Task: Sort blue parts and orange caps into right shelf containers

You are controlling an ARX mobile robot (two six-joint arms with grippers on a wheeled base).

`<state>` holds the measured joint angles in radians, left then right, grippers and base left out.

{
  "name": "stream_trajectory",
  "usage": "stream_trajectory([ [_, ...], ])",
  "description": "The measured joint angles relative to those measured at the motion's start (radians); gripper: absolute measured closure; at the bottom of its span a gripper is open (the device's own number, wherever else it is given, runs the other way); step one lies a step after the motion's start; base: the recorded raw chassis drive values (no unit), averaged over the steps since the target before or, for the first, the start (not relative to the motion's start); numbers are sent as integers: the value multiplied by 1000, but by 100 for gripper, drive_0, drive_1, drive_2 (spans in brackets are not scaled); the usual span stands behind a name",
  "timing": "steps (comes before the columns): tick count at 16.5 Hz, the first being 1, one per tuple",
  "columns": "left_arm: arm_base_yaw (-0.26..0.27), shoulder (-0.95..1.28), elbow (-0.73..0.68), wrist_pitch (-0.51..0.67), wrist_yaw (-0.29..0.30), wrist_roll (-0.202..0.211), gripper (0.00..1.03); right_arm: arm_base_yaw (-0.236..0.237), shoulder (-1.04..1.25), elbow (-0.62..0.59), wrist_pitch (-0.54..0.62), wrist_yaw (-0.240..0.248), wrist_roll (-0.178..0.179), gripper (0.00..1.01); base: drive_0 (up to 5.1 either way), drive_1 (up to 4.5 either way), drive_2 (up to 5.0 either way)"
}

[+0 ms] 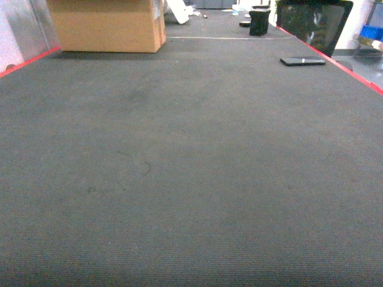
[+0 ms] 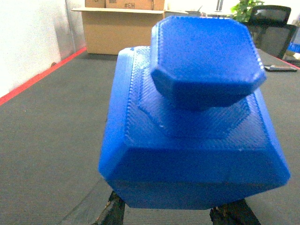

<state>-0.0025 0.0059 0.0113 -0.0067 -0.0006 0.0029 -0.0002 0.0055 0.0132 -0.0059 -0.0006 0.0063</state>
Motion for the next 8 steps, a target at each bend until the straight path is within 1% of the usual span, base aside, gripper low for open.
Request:
stream_trajectory([
  [7, 0, 0, 0, 0, 0, 0, 63, 0, 0, 0, 0, 0, 0, 58, 0, 0, 0],
  [8, 0, 0, 0, 0, 0, 0, 63, 0, 0, 0, 0, 0, 0, 58, -125, -125, -125],
])
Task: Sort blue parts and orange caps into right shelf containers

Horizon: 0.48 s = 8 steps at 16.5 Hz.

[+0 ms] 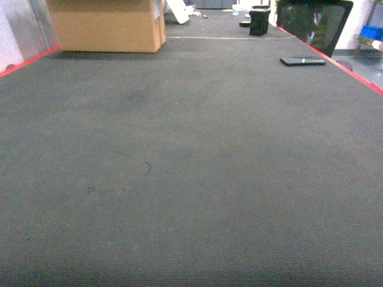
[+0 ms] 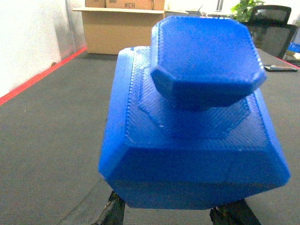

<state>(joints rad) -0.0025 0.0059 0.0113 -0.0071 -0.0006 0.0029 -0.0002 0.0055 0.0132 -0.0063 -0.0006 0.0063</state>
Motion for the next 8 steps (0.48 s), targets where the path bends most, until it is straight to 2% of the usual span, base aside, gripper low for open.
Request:
stream_trajectory([
  [8, 2, 0, 0, 0, 0, 0, 63, 0, 0, 0, 0, 0, 0, 58, -175, -175, -175],
])
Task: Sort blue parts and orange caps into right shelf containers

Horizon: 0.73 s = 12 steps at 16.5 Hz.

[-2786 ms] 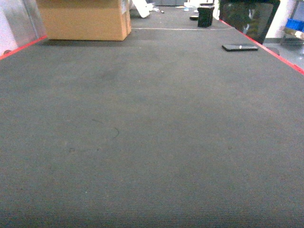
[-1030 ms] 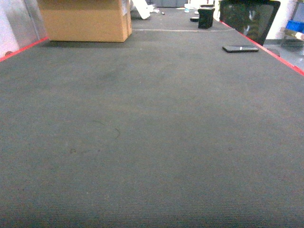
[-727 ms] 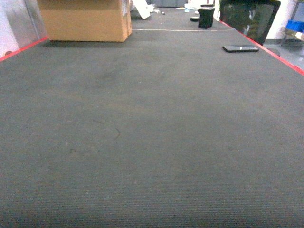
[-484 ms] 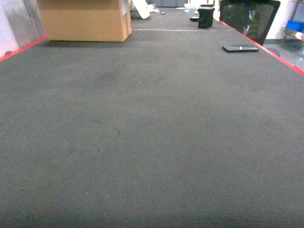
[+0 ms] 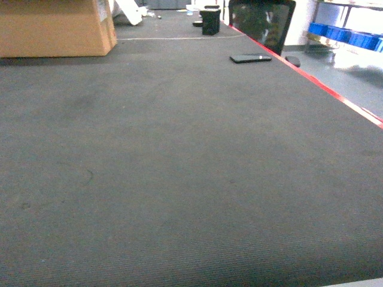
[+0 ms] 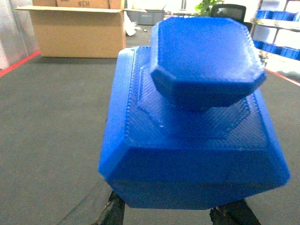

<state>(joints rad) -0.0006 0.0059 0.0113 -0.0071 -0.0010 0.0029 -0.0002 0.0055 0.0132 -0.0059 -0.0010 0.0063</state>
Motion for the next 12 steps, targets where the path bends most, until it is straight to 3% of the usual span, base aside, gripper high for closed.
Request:
stream_trajectory([
  [12, 0, 0, 0, 0, 0, 0, 63, 0, 0, 0, 0, 0, 0, 58, -163, -163, -163],
])
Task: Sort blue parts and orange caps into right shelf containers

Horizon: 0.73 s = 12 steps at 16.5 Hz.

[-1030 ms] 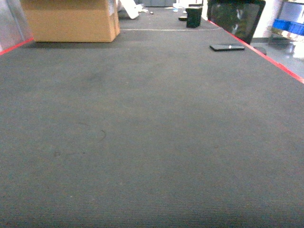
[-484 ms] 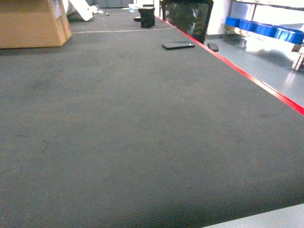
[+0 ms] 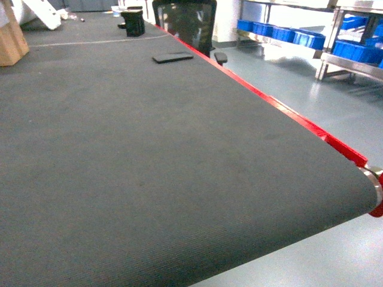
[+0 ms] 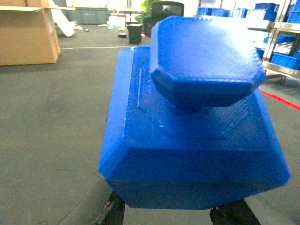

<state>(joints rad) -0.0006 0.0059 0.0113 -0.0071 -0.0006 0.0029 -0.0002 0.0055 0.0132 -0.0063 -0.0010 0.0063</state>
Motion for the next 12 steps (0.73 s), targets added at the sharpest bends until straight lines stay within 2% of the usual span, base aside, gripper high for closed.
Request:
stream_trajectory([
  [12, 0, 0, 0, 0, 0, 0, 63, 0, 0, 0, 0, 0, 0, 58, -161, -161, -161],
])
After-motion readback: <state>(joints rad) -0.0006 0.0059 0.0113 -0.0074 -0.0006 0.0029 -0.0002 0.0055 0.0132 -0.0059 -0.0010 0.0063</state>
